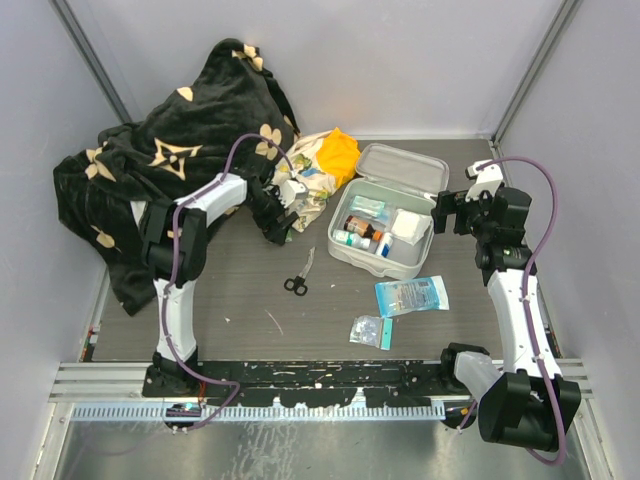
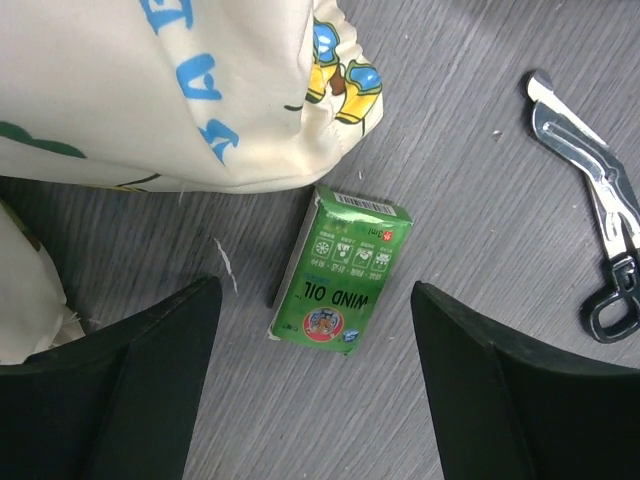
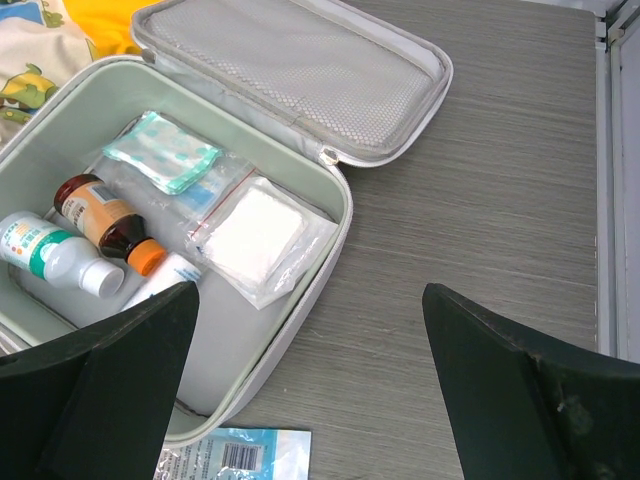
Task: Organize the medicine kit
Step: Pick up the medical item at the center of the board.
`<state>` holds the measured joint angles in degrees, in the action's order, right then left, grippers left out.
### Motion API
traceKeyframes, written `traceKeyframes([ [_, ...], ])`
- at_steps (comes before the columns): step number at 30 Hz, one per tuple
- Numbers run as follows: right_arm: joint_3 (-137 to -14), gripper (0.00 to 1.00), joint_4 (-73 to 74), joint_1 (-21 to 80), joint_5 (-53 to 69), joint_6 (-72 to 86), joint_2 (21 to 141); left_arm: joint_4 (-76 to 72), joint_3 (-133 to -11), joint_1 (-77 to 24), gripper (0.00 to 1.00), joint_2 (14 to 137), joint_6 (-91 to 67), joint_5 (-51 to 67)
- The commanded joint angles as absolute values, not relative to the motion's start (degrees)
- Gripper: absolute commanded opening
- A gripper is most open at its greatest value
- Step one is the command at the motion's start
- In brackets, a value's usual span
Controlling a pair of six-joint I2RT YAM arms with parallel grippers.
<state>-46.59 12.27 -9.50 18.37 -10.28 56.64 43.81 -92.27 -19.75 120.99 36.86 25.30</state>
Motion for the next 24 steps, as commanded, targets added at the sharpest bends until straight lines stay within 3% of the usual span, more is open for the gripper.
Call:
traceKeyframes([
  [1, -46.71, 1.00, 11.07, -9.67, 19.07, -10.85, 56.86, 45.43, -93.99, -19.69, 0.74, 121.67, 40.75, 26.50],
  [4, -46.71, 1.00, 11.08, -9.70, 19.15, -10.90, 57.03, 45.25, -93.10, -19.77, 0.62, 121.74, 41.68, 26.26],
  [11, -46.91, 1.00, 11.40, -9.72, 19.58, -11.06, 57.54, 40.46, -86.50, -21.53, 0.54, 118.76, 43.59, 22.37],
  [17, -47.01, 1.00, 11.60, -9.73, 19.82, -11.09, 57.67, 38.49, -83.33, -22.75, 0.35, 115.73, 43.21, 20.88],
  [24, -47.09, 1.00, 11.69, -9.67, 20.21, -10.99, 57.72, 36.26, -81.21, -23.15, 0.23, 109.18, 39.91, 22.38],
])
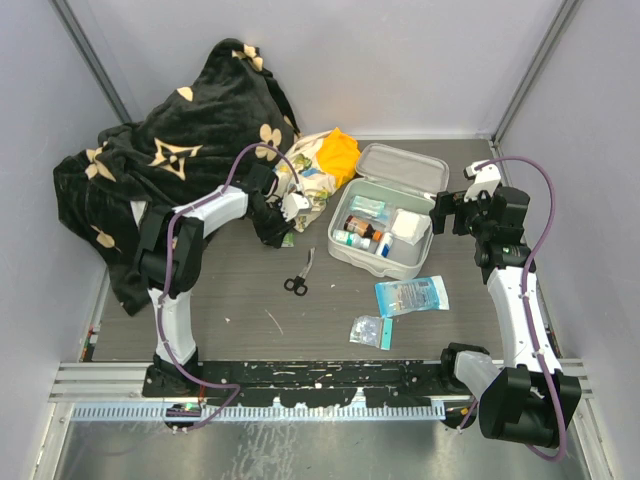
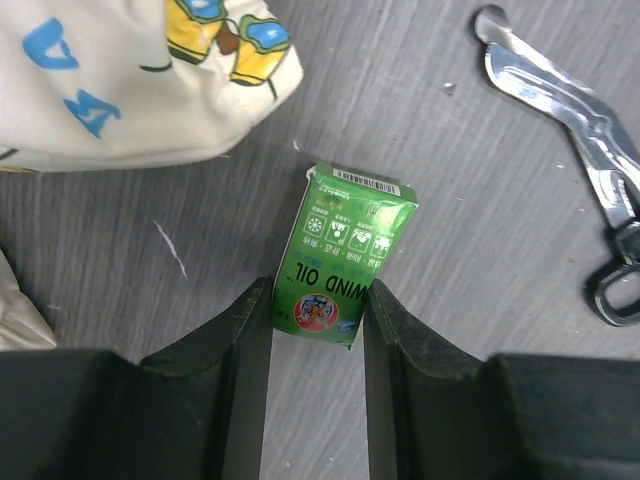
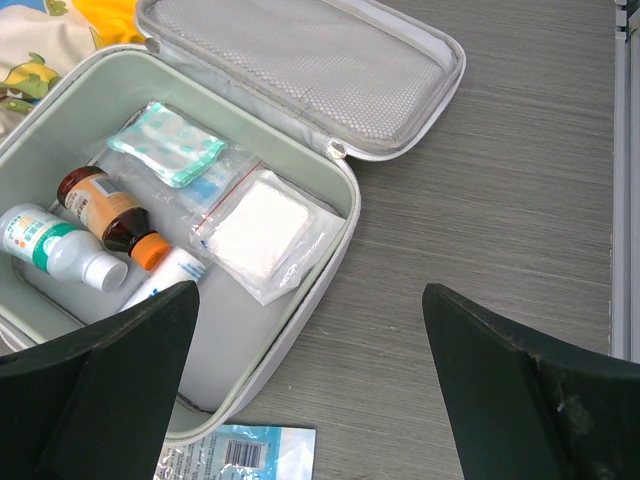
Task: Organize the medicine kit
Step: Pick up the medical item at the center of the board, then place the medical item at the medicine box.
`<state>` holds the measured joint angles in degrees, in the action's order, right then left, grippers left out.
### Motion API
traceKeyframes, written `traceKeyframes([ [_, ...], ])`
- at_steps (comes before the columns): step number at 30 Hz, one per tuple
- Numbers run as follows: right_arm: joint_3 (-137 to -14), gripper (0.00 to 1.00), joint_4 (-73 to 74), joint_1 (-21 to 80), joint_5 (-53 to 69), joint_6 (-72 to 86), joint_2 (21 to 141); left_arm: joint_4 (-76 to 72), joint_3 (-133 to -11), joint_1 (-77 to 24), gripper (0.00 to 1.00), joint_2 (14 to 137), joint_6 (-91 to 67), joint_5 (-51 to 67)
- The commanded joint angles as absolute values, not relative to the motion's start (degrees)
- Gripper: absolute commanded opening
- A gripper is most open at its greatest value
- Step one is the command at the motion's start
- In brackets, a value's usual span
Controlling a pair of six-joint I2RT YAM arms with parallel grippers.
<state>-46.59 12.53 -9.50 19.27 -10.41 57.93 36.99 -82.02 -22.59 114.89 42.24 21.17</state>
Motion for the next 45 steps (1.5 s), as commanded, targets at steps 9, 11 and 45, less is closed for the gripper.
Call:
traceKeyframes([
  [9, -47.19, 1.00, 11.91, -9.74, 20.50, -10.90, 57.51, 37.39, -83.22, -26.82, 0.19, 102.04, 36.59, 25.80],
  [11, -47.20, 1.00, 11.87, -9.69, 20.48, -10.90, 57.44, 37.97, -84.16, -28.29, 0.19, 101.26, 36.58, 25.92],
  [45, -47.12, 1.00, 11.87, -9.74, 18.98, -11.69, 56.82, 41.98, -135.33, -40.62, 0.20, 139.92, 39.48, 20.13],
])
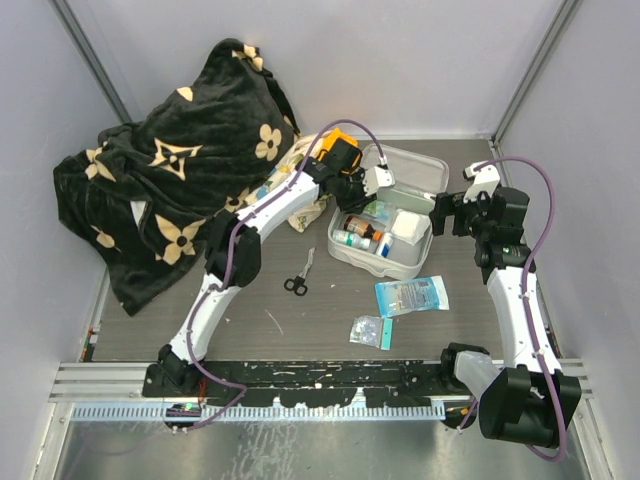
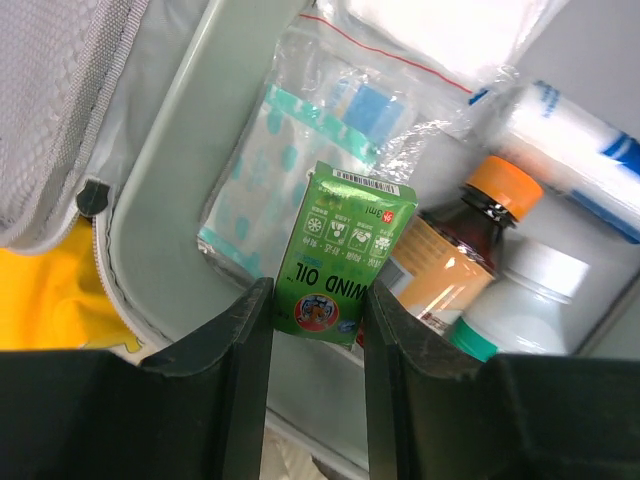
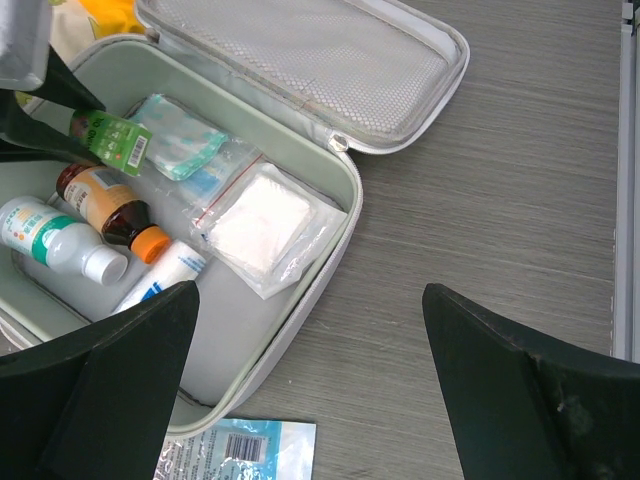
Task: Organize the medicine kit
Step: Place the medical item at the medicine box.
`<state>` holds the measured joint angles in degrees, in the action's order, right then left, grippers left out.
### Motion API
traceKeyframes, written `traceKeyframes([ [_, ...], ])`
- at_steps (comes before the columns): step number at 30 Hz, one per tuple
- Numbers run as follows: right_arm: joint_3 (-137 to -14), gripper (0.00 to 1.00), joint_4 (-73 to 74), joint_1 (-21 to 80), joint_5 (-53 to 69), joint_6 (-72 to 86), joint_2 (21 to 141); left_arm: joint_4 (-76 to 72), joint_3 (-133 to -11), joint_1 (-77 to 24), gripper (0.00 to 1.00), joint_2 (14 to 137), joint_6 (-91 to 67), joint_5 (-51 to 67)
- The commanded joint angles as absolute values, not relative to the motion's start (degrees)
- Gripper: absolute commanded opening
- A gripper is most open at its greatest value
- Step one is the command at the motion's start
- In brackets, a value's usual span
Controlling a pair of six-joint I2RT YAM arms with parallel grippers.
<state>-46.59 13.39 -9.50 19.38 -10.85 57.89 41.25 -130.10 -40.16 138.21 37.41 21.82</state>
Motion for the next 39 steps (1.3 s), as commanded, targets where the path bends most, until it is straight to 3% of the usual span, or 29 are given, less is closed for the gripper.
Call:
traceKeyframes([
  [1, -47.09, 1.00, 11.87, -9.68, 18.98, -11.77, 56.84, 41.59, -136.17, -40.65, 0.20, 140.70, 39.76, 19.45],
  [12, -47.17, 1.00, 11.95, -9.73, 19.26, -11.78, 56.69, 42.23, -142.15, -40.69, 0.24, 146.30, 42.24, 15.34],
  [25, -47.19, 1.00, 11.95, -9.71, 19.25, -11.95, 56.92, 44.13, -142.32, -41.43, 0.59, 143.76, 42.46, 13.74],
  [39, -47.14, 1.00, 11.95, -9.67, 18.77, -12.13, 56.92, 43.58, -140.99, -42.03, 0.80, 138.96, 41.85, 9.55],
])
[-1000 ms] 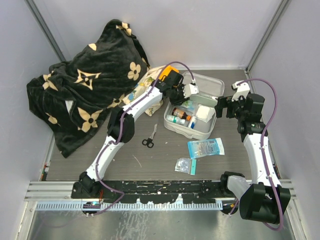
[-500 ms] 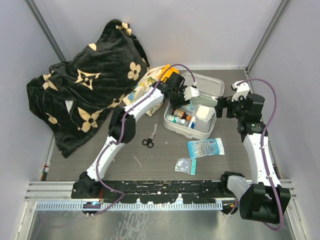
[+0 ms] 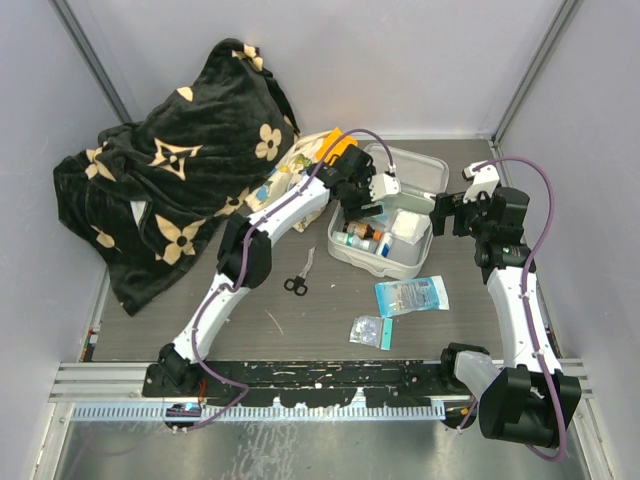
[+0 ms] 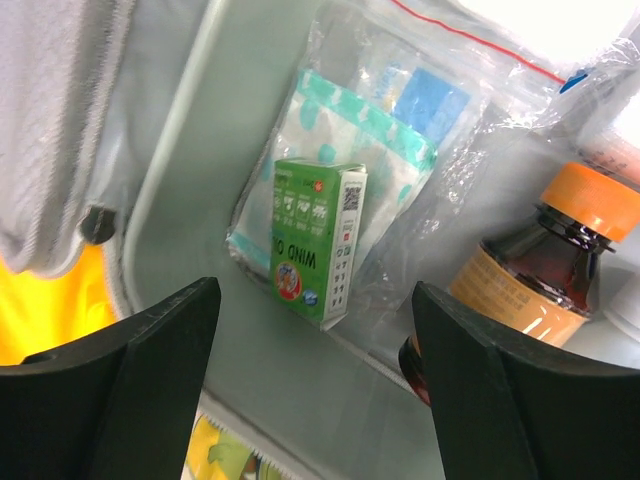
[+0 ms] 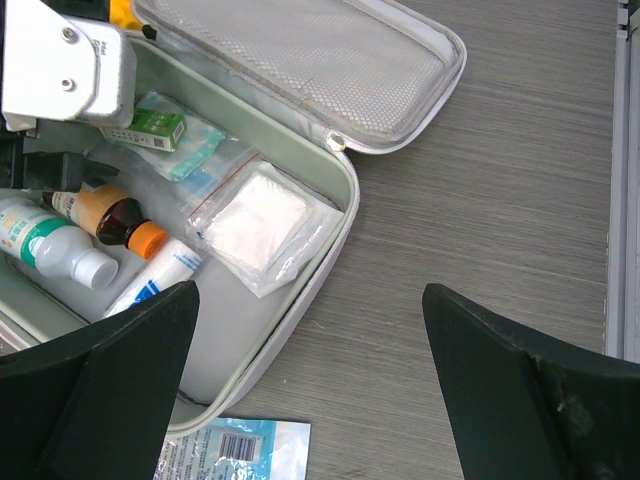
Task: Organize the medicine kit
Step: Place the medical item at the medicine box, then pick up the scissors from the center of the board.
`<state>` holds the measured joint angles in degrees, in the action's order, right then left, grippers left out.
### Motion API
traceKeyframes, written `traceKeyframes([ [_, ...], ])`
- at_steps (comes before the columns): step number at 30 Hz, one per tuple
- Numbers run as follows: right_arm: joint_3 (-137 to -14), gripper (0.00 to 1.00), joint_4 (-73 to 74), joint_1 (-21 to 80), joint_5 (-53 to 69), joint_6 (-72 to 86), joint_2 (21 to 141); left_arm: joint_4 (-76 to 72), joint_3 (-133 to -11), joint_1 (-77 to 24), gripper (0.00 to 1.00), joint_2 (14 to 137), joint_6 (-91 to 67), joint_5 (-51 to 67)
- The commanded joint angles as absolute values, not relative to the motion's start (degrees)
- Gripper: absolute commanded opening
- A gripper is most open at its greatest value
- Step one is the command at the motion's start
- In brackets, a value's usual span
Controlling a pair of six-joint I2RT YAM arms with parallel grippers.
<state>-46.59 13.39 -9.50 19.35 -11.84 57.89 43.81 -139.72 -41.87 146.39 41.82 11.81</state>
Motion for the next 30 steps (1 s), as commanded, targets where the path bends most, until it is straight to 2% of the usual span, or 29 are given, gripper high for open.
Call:
traceKeyframes([
  [1, -47.15, 1.00, 12.02, -9.67, 18.73, -12.13, 56.95, 43.37, -140.66, -42.01, 0.81, 138.47, 41.57, 9.27],
  [12, -47.17, 1.00, 11.87, -9.67, 18.25, -12.13, 56.94, 41.47, -134.62, -42.04, 0.87, 130.31, 39.66, 8.17],
  [14, -47.12, 1.00, 11.82, -9.67, 17.92, -12.09, 56.87, 40.08, -131.13, -42.08, 0.95, 126.98, 38.78, 7.41],
  [15, -47.19, 1.00, 11.78, -9.73, 17.74, -12.05, 56.92, 39.32, -128.91, -42.08, 0.99, 125.27, 38.29, 6.67],
  [24, -47.35, 1.00, 11.73, -9.68, 16.12, -11.02, 57.04, 37.09, -107.15, -42.02, 0.98, 109.38, 28.97, 4.39],
  [30, -47.63, 1.00, 11.69, -9.73, 16.81, -10.75, 57.07, 33.90, -86.77, -42.02, 0.98, 96.97, 21.29, 4.64],
])
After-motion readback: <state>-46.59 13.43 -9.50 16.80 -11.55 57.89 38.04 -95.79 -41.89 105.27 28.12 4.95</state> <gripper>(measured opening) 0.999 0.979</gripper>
